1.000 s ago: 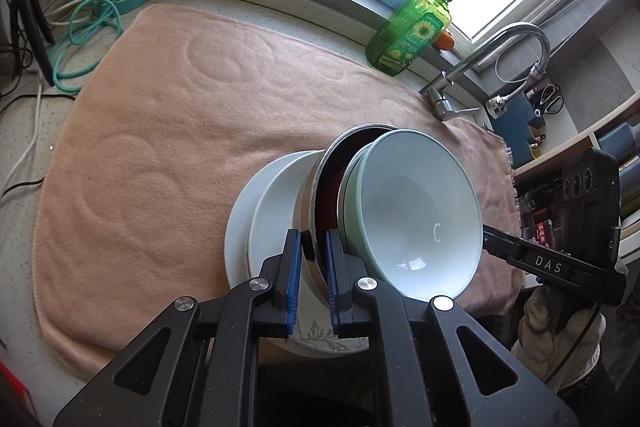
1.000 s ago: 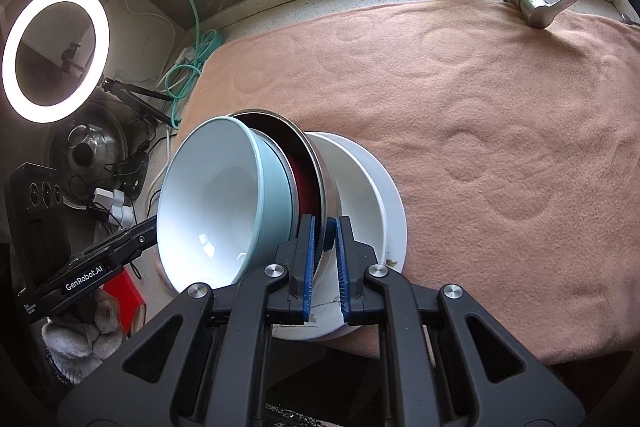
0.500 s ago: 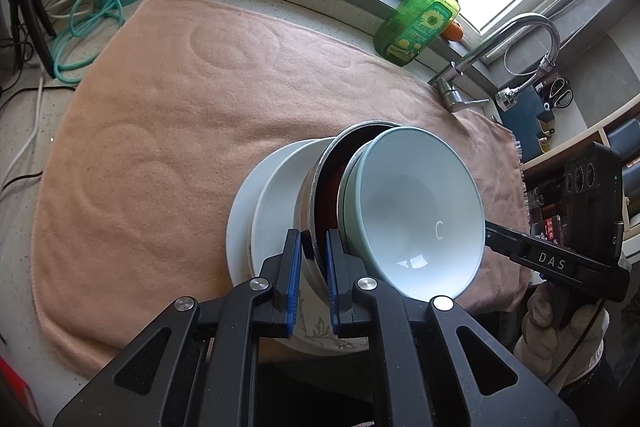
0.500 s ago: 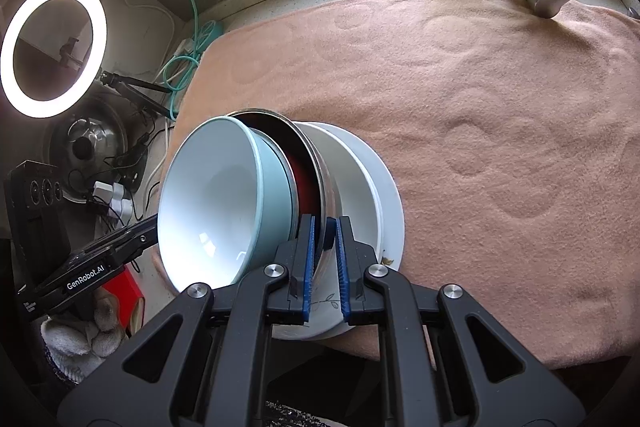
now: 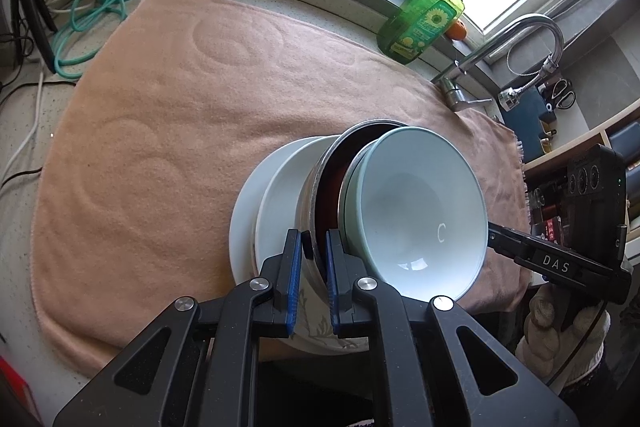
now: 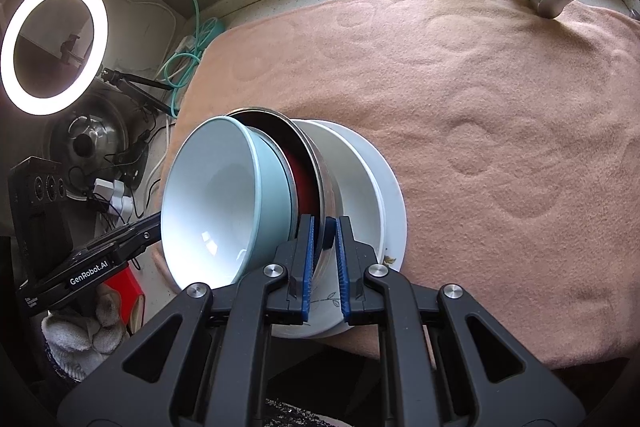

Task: Organize plates and bowls
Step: 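Lower the nested bowl stack onto the floral plate stack, then open both tools and release the bowl stack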

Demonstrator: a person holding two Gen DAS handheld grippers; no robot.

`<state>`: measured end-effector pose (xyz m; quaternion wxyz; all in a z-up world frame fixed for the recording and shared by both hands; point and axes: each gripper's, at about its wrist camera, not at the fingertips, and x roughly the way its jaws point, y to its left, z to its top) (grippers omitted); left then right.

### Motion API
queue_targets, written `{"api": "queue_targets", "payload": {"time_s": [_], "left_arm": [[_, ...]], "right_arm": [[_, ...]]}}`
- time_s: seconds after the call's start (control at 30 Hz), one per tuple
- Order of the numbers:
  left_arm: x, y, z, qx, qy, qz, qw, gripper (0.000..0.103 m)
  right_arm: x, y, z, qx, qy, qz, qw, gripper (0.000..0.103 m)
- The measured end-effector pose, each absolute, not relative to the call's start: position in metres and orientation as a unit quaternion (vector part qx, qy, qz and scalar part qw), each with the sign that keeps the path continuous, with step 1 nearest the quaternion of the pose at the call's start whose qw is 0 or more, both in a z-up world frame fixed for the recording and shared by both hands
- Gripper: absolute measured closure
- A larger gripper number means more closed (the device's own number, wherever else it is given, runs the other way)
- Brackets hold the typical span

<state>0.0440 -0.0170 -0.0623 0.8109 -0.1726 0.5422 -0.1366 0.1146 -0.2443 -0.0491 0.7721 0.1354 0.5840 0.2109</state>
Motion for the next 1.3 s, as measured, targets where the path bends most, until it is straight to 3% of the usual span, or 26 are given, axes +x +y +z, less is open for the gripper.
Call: {"api": "queue_targets", "payload": {"time_s": [0.4, 0.87, 1.3], "left_arm": [[0.040, -0.015, -0.058, -0.174, 0.532, -0.133, 0.818, 0.093], [0.039, -0.007, -0.049, -0.175, 0.520, -0.121, 0.827, 0.090], [0.029, -0.009, -0.024, -0.150, 0.492, -0.123, 0.849, 0.090]], "right_arm": [[0.113, -0.242, -0.049, 0.125, 0.585, 0.209, 0.774, 0.091], [0.111, -0.253, -0.037, 0.140, 0.571, 0.205, 0.783, 0.073], [0.099, -0.255, 0.001, 0.099, 0.525, 0.195, 0.822, 0.071]]}}
